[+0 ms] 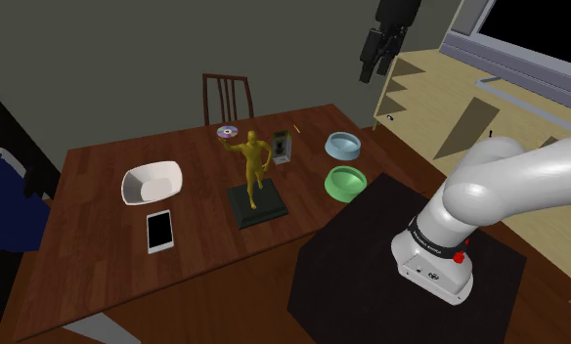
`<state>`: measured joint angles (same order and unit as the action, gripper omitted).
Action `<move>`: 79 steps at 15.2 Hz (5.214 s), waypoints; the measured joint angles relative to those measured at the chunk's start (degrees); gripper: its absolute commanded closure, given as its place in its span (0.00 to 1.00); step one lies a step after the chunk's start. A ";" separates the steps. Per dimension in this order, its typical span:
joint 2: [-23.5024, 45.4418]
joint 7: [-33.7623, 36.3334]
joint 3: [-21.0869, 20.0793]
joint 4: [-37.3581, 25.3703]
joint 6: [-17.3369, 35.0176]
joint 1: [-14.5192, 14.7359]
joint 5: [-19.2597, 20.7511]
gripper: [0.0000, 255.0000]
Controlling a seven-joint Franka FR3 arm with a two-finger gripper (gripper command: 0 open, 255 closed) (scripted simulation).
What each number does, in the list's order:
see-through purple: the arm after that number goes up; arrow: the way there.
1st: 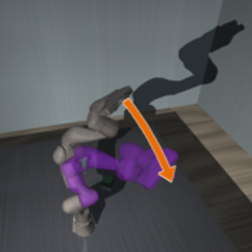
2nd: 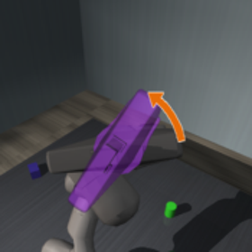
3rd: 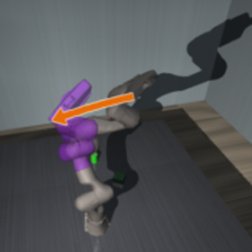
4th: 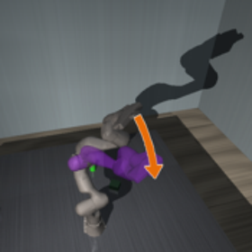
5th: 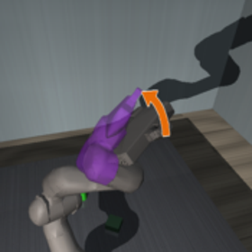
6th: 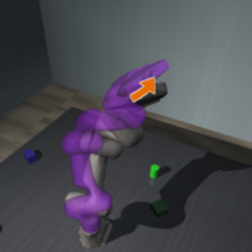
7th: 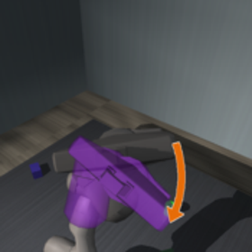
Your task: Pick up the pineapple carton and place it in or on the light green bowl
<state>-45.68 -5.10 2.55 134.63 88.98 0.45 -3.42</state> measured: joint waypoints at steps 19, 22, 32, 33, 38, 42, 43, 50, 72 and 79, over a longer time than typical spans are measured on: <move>30.33 -18.28 5.76 -0.48 29.27 3.08 3.30 0.00; 36.72 -20.92 5.97 -2.99 33.09 3.75 2.88 0.00; 59.15 -31.48 6.04 -16.31 42.19 3.48 0.79 0.00; 61.32 -32.49 5.90 -17.74 42.96 3.28 0.63 0.00; 72.28 -35.86 4.66 -27.37 44.48 2.87 0.44 0.00; 79.54 -37.71 3.88 -33.93 45.31 2.48 0.57 0.00; 80.33 -37.79 3.81 -34.39 45.65 2.46 0.55 0.00; 83.87 -38.11 3.50 -34.93 48.66 2.16 0.23 0.00; 81.24 -38.07 3.74 -34.76 46.21 2.28 0.49 1.00; 77.94 -37.85 4.01 -35.17 42.52 2.54 0.86 1.00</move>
<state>32.27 -42.96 6.56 99.46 131.50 3.00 -2.55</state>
